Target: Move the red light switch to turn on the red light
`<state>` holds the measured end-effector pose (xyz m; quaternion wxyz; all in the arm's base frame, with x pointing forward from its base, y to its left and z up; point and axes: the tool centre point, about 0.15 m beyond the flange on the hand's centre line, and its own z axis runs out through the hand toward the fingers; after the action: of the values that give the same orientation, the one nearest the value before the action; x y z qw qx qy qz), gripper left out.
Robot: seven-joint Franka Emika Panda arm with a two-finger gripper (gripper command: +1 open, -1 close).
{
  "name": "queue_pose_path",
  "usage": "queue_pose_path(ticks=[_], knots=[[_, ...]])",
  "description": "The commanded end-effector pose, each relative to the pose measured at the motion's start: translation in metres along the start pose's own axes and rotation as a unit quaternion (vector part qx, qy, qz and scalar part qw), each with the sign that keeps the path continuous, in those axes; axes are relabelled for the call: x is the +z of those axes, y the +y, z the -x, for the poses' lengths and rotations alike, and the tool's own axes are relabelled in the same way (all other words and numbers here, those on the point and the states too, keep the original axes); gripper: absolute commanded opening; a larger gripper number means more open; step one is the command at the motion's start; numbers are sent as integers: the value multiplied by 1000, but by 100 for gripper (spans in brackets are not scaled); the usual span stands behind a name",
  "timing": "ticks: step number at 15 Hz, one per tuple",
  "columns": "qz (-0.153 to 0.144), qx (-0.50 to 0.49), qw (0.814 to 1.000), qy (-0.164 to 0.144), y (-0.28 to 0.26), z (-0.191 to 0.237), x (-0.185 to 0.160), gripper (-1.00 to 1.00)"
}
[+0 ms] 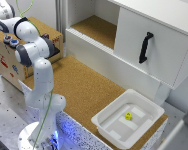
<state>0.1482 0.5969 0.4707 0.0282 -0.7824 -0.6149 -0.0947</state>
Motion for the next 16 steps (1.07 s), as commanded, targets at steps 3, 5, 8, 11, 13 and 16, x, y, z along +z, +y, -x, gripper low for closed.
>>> queue_pose_path(ticks=[3,5,8,11,13,16], knots=[[27,14,999,-44,11,-32,4,-100],[27,13,998,-53,13,-32,18,-100],[24,26,997,-67,19,-27,40,-100],[23,27,998,-60,16,-30,35,-100],[46,39,997,-39,21,-36,1,-100],[71,65,995,-10,37,-41,-45,100]])
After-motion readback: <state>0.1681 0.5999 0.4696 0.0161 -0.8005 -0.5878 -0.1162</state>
